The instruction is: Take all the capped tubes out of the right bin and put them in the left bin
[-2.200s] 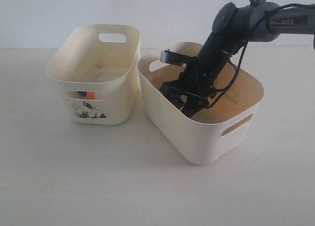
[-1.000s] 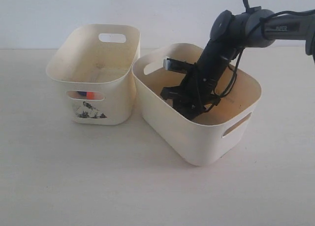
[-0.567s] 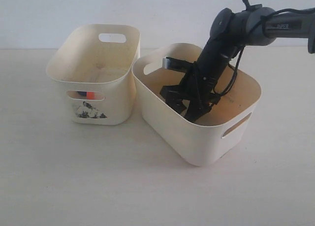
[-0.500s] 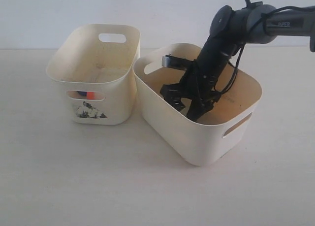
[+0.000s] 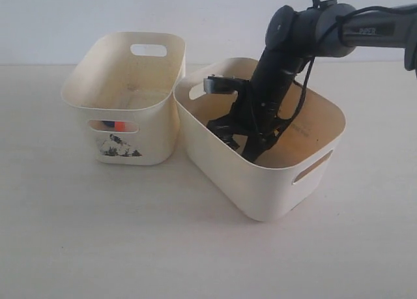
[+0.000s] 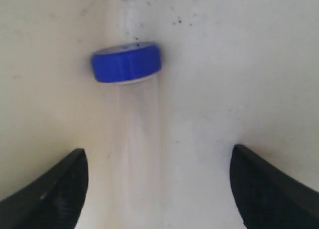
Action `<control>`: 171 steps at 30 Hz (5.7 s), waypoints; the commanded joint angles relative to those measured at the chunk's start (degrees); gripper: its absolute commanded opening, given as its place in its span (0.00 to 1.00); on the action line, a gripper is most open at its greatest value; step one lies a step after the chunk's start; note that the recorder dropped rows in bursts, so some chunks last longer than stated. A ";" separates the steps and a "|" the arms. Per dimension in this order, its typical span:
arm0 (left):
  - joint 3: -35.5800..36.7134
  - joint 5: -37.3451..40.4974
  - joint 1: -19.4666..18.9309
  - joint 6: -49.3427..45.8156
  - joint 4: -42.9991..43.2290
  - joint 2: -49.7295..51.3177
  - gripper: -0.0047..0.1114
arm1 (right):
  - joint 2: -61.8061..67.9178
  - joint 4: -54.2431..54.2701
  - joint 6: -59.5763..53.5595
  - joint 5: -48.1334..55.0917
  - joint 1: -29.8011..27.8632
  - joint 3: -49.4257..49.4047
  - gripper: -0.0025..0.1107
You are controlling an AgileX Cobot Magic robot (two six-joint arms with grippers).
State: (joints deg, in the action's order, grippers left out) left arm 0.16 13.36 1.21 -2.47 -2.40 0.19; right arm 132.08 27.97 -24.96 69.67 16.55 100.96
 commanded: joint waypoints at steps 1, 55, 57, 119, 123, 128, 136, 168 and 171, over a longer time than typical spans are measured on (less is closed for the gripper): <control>-0.16 -0.09 -0.06 0.48 0.10 -0.19 0.08 | 0.99 -5.70 1.52 -1.02 1.20 -0.34 0.67; -0.16 -0.09 -0.06 0.48 0.10 -0.19 0.08 | 3.87 -4.19 3.12 -1.89 1.33 -0.34 0.66; -0.16 -0.09 -0.06 0.48 0.10 -0.19 0.08 | 4.35 -5.90 4.81 -2.14 1.33 -0.34 0.52; -0.16 -0.09 -0.06 0.48 0.10 -0.19 0.08 | -8.74 -35.24 20.55 -20.23 0.98 7.15 0.02; -0.16 -0.09 -0.06 0.48 0.10 -0.19 0.08 | -7.63 -40.96 24.30 -20.71 0.98 7.15 0.02; -0.16 -0.09 -0.06 0.48 0.10 -0.19 0.08 | -7.52 -47.85 28.07 -18.44 0.98 7.15 0.02; -0.16 -0.09 -0.06 0.48 0.10 -0.19 0.08 | -7.52 -47.97 28.92 -12.98 -1.35 7.15 0.02; -0.16 -0.09 -0.06 0.48 0.10 -0.19 0.08 | -11.40 -17.29 14.63 -1.13 -0.93 7.02 0.53; -0.16 -0.09 -0.06 0.48 0.10 -0.19 0.08 | -10.25 -17.29 15.91 -1.13 -0.93 7.02 0.71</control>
State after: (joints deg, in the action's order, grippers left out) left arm 0.16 13.36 1.21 -2.47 -2.40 0.19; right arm 121.29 10.70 -9.79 68.24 15.77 107.91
